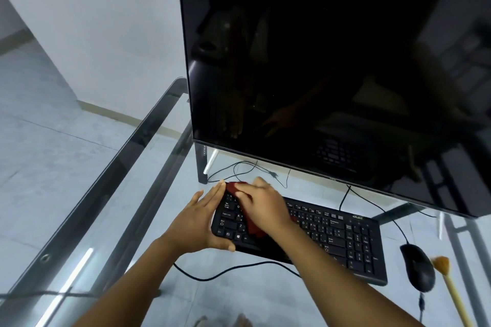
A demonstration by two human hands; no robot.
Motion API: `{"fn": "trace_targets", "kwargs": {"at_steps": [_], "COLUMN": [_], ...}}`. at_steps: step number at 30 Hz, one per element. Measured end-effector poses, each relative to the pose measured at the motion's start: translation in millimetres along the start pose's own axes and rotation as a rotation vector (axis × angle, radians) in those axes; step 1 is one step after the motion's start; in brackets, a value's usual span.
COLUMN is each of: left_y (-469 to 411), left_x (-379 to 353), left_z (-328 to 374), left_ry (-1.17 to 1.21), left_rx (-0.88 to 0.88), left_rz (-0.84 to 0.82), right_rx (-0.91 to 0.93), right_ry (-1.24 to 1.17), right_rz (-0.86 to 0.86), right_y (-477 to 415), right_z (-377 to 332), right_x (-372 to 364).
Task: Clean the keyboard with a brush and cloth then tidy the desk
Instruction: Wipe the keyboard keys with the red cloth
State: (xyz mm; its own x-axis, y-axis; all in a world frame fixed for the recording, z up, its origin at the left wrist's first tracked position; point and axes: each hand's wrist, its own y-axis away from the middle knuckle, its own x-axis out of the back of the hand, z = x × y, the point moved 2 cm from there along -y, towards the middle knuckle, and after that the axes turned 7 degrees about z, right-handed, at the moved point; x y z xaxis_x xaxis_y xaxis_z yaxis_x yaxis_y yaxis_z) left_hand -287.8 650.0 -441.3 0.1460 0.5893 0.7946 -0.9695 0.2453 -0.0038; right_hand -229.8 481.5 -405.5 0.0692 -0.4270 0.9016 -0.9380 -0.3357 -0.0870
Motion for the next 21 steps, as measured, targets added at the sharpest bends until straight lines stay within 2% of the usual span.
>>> {"fn": "trace_targets", "kwargs": {"at_steps": [5, 7, 11, 13, 16, 21], "left_y": [0, 0, 0, -2, -3, -5], "left_x": [2, 1, -1, 0, 0, 2], "left_z": [1, 1, -1, -2, -3, -1], "left_ry": [-0.010, -0.027, -0.025, -0.035, -0.052, -0.091], "left_rx": [0.011, 0.006, 0.007, 0.004, -0.001, -0.014], "left_rz": [0.006, -0.005, -0.008, -0.013, -0.036, -0.049], "right_rx": [0.074, 0.072, -0.065, -0.113, -0.111, 0.050], "right_ry": [0.024, 0.068, 0.130, 0.135, 0.110, 0.020], "right_rz": [-0.111, -0.128, -0.043, -0.016, -0.018, -0.015], "right_y": [-19, -7, 34, 50, 47, 9], "right_z": [-10, 16, 95, 113, 99, 19], "right_x": [0, 14, 50, 61, 55, 12]}}
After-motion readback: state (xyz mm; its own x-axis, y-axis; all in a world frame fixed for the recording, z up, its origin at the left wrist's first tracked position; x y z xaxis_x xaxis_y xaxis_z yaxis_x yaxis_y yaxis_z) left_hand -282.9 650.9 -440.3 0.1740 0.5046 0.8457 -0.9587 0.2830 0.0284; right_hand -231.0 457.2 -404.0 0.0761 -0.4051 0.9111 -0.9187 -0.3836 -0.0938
